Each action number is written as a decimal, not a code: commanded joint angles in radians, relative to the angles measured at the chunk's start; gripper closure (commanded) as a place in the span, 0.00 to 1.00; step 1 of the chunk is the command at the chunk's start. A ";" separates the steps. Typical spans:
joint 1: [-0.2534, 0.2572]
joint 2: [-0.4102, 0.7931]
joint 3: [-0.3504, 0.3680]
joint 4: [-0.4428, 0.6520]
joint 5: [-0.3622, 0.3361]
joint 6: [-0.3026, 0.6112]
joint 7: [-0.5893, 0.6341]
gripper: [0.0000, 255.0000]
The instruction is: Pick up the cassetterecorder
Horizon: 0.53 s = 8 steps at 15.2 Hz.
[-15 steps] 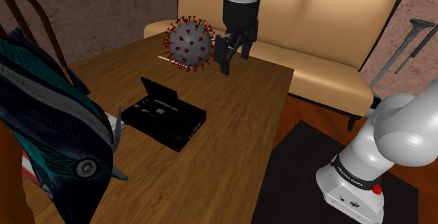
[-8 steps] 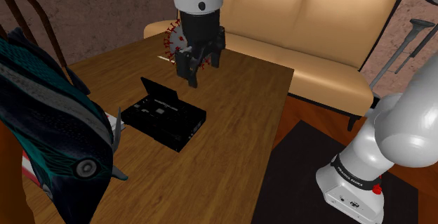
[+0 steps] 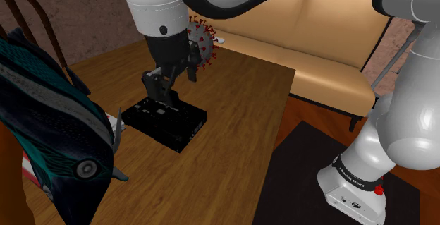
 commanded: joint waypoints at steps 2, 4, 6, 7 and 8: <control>-0.001 0.004 -0.001 -0.035 -0.004 0.037 0.010 0.00; -0.002 0.006 -0.002 -0.054 -0.006 0.057 0.014 0.00; -0.002 0.006 -0.002 -0.054 -0.006 0.057 0.014 0.00; -0.002 0.006 -0.002 -0.054 -0.006 0.057 0.014 1.00; -0.002 0.006 -0.002 -0.054 -0.006 0.057 0.014 1.00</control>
